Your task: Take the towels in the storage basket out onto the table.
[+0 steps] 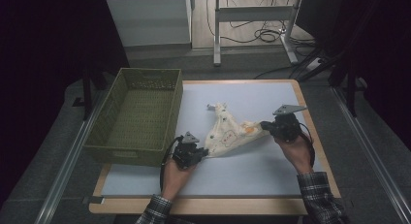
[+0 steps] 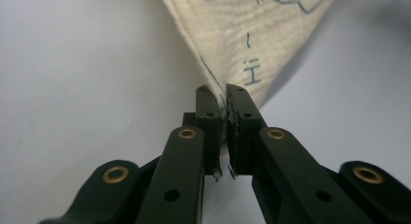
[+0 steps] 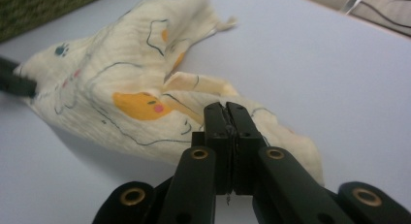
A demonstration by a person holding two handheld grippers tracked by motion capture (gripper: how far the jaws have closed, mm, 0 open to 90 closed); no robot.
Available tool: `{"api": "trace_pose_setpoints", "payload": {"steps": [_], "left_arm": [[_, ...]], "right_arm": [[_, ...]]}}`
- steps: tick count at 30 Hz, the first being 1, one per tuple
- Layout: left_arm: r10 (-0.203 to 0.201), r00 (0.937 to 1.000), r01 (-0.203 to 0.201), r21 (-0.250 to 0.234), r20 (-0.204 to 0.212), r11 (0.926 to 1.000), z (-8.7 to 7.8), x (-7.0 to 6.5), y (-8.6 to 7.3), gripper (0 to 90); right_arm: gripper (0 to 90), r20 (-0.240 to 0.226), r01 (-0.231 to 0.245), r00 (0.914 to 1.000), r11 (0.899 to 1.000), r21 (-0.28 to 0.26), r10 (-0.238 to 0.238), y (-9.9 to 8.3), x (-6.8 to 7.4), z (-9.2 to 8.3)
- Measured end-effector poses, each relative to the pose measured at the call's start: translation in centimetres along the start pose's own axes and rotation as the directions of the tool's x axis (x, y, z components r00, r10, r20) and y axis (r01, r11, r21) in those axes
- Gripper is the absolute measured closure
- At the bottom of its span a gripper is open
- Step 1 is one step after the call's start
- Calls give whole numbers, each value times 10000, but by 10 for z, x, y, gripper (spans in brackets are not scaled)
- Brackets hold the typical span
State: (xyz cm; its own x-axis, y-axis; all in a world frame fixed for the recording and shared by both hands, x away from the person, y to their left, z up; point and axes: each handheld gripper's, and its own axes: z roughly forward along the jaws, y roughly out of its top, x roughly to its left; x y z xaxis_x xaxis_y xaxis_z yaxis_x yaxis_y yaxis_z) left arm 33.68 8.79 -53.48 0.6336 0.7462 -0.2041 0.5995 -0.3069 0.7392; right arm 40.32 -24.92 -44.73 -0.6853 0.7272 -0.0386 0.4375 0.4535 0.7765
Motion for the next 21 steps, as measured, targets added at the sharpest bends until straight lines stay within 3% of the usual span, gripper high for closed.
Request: {"api": "trace_pose_setpoints", "payload": {"steps": [3,5,6,8,11,15,18,21], "left_arm": [[-147,9994,151,100,-325,9998,5,2,1,822],[-315,9978,323,121,-579,9994,9,5,1,785],[-398,9977,400,30,-548,9992,9,6,1,744],[-434,9969,433,-32,-659,9991,9,8,1,732],[-362,9964,363,-4,-766,9993,9,8,1,689],[-278,9961,276,-44,-841,9996,7,7,0,666],[-261,9965,252,-114,-792,9996,7,8,-3,666],[-243,9966,237,-86,-784,9997,6,8,-3,662]], "right_arm": [[870,165,32,9999,10000,-13,-31,8,-8,11],[809,337,108,9994,9994,337,-120,9,-13,26],[749,316,-144,9994,9986,512,128,6,-20,37],[723,347,-210,9992,9987,468,194,5,-23,39],[673,479,-320,9984,9991,266,307,0,-29,30],[646,680,-541,9963,9984,132,531,-10,-39,6],[627,787,-710,9946,9969,350,680,-28,-47,-10],[625,798,-832,9936,9954,465,793,-38,-51,-13]]}}
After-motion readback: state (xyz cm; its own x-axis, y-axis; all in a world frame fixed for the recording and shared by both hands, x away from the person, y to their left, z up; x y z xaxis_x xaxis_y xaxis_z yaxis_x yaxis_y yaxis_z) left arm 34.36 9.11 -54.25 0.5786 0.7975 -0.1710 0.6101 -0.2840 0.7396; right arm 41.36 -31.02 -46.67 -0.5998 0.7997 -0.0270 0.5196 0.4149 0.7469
